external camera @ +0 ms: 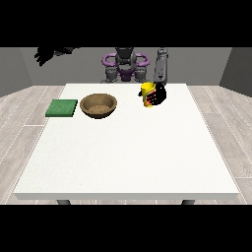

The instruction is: Pick the cup and pour the ball into the bowl, then pick the bowl and place it on the pad

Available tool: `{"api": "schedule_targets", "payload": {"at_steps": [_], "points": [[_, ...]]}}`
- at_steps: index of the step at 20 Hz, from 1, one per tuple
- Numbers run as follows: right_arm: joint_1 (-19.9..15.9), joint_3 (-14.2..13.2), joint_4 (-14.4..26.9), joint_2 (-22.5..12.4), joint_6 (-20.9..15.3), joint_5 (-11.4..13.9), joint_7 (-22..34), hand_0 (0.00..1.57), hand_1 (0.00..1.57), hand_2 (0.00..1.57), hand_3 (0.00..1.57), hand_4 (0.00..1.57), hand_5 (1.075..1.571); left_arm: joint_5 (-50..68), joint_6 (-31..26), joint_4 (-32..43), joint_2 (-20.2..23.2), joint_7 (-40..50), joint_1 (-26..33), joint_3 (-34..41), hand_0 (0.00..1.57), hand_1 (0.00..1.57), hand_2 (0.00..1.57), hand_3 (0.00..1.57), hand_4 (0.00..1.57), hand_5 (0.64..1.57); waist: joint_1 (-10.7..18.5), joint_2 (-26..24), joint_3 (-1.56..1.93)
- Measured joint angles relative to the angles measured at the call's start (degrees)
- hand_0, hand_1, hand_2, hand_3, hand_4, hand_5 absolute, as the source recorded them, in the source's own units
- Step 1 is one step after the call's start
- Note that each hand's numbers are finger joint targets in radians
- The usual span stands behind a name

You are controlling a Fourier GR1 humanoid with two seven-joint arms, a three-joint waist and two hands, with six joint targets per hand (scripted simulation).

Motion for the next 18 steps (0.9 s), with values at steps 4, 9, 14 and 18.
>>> {"api": "schedule_targets", "payload": {"at_steps": [4, 9, 14, 18], "points": [[0.23, -0.01, 3.96, -0.75, 0.56, -0.23, 2.56, 0.00, 0.00, 0.00, 0.18, 0.25, 1.569, -9.34, 6.54, -0.84, -1.64, 10.28, -2.90, -6.96, 1.30, 1.30, 1.57, 1.57, 1.17, 1.542, 1.19, -7.02, 0.13], [0.19, -0.28, 8.14, -0.57, 0.77, -0.43, 3.19, 0.00, 0.00, 0.00, 0.23, 0.33, 1.568, -23.15, 12.09, 1.50, -4.11, 24.75, -9.53, -16.61, 1.31, 1.31, 1.57, 1.57, 1.14, 1.556, 2.23, -12.11, 0.23], [-0.45, -0.59, 12.07, -0.61, 1.68, -0.69, 2.57, 0.00, 0.00, 0.00, 0.15, 0.41, 1.569, -33.24, 12.56, 3.94, -4.89, 40.38, -15.74, -26.10, 1.31, 1.31, 1.57, 1.57, 1.14, 1.556, 2.22, -14.03, 0.13], [-1.09, -0.63, 13.65, -0.71, 2.42, -1.04, 2.35, 0.00, 0.00, 0.00, 0.00, 0.43, 1.570, -40.45, 10.99, 6.13, -5.12, 49.90, -20.08, -31.40, 1.25, 1.25, 1.57, 1.57, 1.09, 1.567, 2.05, -14.38, 0.03]]}}
